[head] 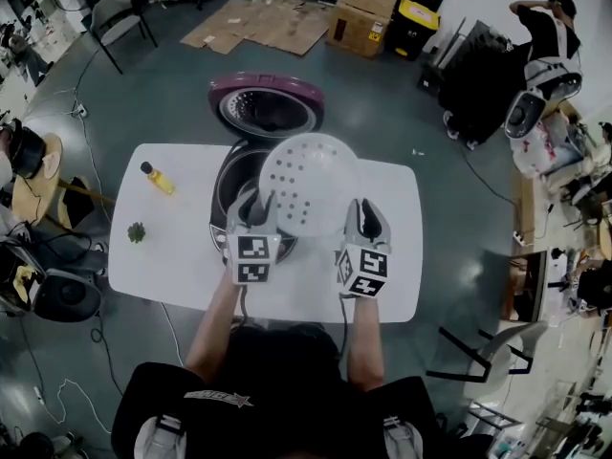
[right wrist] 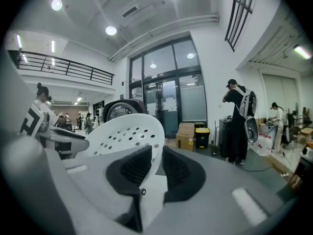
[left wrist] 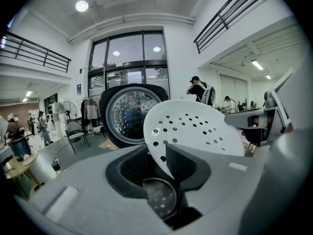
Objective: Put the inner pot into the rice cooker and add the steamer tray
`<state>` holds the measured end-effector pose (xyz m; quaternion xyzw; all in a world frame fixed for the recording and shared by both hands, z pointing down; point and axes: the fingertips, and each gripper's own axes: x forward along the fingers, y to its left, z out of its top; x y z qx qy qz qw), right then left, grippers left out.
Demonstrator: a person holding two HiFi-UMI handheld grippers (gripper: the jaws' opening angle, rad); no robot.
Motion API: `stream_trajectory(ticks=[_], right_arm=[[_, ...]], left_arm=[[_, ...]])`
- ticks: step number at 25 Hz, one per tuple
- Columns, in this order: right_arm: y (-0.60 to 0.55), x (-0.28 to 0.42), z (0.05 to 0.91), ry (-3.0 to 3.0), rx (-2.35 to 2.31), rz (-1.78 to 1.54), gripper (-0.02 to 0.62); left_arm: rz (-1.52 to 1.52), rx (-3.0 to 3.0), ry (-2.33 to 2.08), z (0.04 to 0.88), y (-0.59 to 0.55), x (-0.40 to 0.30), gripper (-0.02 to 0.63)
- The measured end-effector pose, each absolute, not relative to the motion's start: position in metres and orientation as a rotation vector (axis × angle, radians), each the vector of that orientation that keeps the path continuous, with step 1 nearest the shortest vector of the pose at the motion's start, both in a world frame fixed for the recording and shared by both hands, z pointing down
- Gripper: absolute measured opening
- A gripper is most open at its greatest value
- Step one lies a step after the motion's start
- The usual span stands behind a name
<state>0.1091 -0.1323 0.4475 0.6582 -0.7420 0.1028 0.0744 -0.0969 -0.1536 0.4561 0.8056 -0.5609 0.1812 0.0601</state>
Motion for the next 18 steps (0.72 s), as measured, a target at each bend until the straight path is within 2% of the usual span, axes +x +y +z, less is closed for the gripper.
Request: stream_trajectory(ticks=[12, 18], right_arm=[[-0.147, 0.012, 0.45, -2.285, 1.89, 0.3, 0.066], [-0.155, -0.015, 0.466, -2.27, 1.871, 0.326, 0.071]], left_arm=[[0.559, 2.376, -1.784, 0.455, -0.155, -0.195, 0.124], [0.592, 2.363, -1.774, 0.469, -0.164, -0.222, 0.124]])
